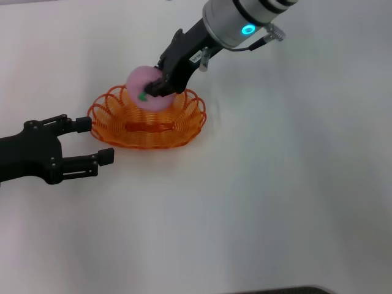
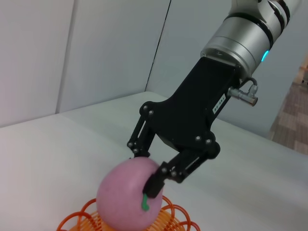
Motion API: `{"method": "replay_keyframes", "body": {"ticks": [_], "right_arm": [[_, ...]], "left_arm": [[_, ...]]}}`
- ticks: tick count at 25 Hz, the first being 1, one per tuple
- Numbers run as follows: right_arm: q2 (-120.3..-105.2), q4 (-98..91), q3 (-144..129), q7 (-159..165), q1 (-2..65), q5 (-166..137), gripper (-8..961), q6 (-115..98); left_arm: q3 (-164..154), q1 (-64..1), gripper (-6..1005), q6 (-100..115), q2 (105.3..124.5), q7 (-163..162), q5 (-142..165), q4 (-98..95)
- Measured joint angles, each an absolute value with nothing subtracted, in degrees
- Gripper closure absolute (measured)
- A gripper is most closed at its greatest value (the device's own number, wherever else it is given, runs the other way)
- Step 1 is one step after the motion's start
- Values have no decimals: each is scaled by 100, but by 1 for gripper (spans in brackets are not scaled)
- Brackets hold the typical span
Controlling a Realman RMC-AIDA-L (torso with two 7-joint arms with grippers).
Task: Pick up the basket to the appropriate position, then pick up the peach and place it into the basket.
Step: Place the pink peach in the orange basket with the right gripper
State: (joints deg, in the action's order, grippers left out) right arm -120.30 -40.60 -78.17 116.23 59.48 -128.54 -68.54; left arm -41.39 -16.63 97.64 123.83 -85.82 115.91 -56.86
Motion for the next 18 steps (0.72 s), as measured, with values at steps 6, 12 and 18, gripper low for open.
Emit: {"method": "replay_keyframes", "body": {"ticks": [6,12,18], "right_arm": [[-12008,-4075,-7831,11558,5893,-12731,582,-6933],[-11982,-4266,-7795,11545,5699,-12503,402,-7111],[-11961,-5127,-7359,11415,5010,-12313,180,-7665]], "left_arm": [[-4140,-1661,134,9764,12383,-8585,11585,-5686],[-4083,-1647,134,9826,12384,-8589,11583,-5686],[-3952,-1626,134,9885,12384,-8614,11582,-5719]]}}
